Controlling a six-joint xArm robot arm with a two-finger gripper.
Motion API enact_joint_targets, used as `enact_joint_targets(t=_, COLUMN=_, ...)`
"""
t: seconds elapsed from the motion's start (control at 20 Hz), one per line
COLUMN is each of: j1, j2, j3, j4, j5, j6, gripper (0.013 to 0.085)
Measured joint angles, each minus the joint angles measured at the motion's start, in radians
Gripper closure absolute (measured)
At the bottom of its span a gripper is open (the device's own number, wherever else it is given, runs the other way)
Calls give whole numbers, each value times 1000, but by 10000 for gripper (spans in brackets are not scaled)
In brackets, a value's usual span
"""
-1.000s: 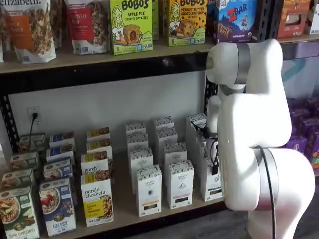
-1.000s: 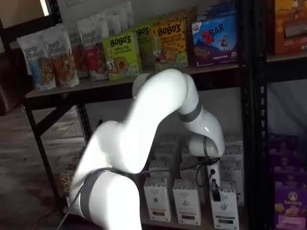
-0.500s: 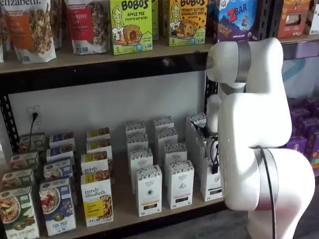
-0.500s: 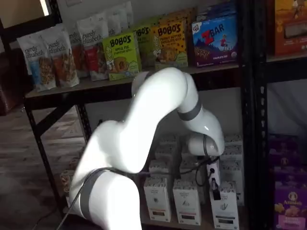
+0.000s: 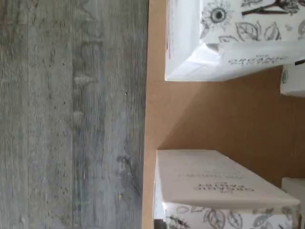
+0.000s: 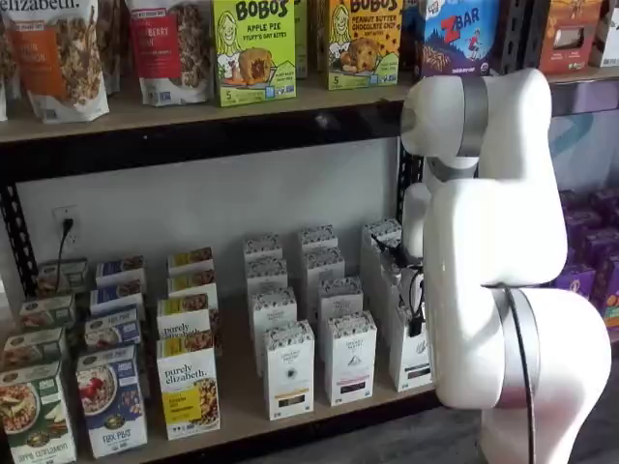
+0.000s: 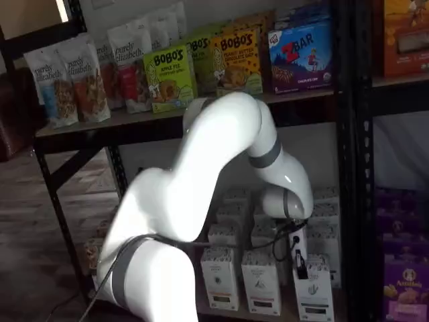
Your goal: Pick up the white box with a green strip in the middle, on the bottom shelf, the sixth box from the left
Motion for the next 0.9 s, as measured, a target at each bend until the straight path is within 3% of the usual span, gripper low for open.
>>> enact_joint_targets(t=0.15, j1=-4, j2=-6, j3=15, j4=-53, j5=-20, j6=45, gripper=490)
enact_joint_targets(t=0.6, j1=0, j2=-82, j3=133, j4=-90, j5=-50, j6=84, gripper=490)
enact_joint_targets(t=0.75, j1=4, j2=-129, j3=201, j4=-93, j5=-65, j6=93, gripper=490)
enact_joint_targets(t=0.9, j1=11, j2=-222, j3=329, j4=-83, j5=-102, j6=93, gripper=490)
